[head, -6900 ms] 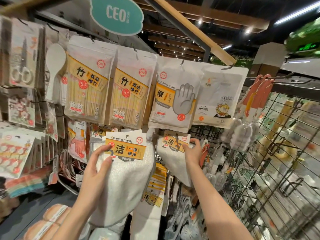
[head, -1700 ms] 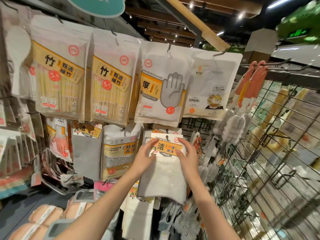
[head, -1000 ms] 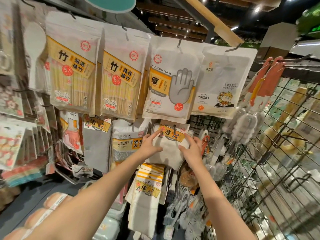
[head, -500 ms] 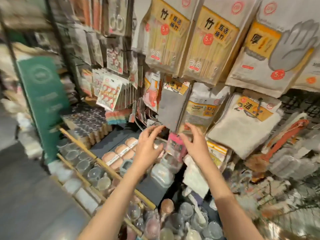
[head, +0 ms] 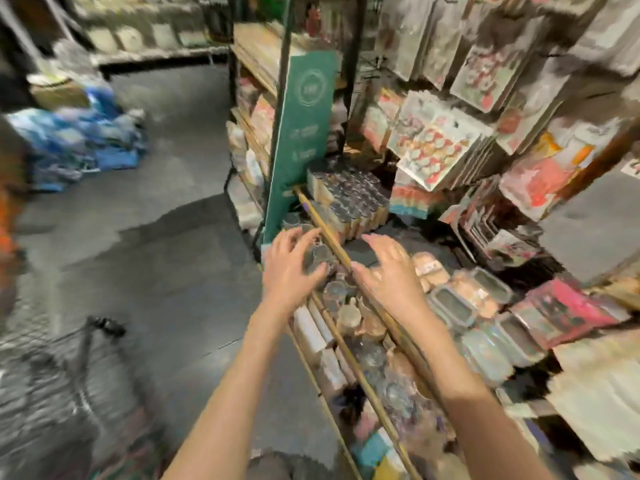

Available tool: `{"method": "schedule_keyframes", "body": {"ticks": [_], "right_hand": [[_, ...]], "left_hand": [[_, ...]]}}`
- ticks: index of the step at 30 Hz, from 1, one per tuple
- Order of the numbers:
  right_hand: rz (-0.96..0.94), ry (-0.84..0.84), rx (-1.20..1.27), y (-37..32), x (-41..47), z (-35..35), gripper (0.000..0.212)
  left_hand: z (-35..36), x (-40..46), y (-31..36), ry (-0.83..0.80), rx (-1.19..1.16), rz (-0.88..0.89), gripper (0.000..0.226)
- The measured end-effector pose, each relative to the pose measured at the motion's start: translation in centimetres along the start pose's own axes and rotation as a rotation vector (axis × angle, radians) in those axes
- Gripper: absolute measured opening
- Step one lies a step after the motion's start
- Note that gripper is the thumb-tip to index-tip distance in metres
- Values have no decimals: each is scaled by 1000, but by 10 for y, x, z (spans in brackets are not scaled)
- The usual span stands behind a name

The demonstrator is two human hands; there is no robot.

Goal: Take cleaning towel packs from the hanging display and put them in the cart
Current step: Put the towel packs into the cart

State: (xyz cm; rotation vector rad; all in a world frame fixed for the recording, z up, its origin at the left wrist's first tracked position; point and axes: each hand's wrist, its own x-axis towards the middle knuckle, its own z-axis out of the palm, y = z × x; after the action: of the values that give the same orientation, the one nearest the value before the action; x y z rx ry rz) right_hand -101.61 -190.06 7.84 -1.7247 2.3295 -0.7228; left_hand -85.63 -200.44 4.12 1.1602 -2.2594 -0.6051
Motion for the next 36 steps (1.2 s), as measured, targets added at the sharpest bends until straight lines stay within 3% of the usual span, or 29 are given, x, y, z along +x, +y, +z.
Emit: {"method": "schedule_keyframes", "body": {"ticks": [9, 21, 29, 34, 36], "right_hand": [[-236, -210, -31, -149, 91, 134, 61], [-729, -469, -65, -305, 192, 266, 69], [-1111, -616, -130, -404, 263, 337, 69], [-1314, -699, -69, -468, 269, 379, 83], [-1382, -746, -18, -496, 263, 397, 78]], "left_hand": [[-110, -4, -174, 170, 109, -274, 67], [-200, -35, -319, 432, 268, -705, 71], [-237, -32, -375, 622, 306, -1071, 70], [-251, -64, -390, 771, 283, -1313, 69], [-256, -82, -396, 829, 271, -1397, 69]]}}
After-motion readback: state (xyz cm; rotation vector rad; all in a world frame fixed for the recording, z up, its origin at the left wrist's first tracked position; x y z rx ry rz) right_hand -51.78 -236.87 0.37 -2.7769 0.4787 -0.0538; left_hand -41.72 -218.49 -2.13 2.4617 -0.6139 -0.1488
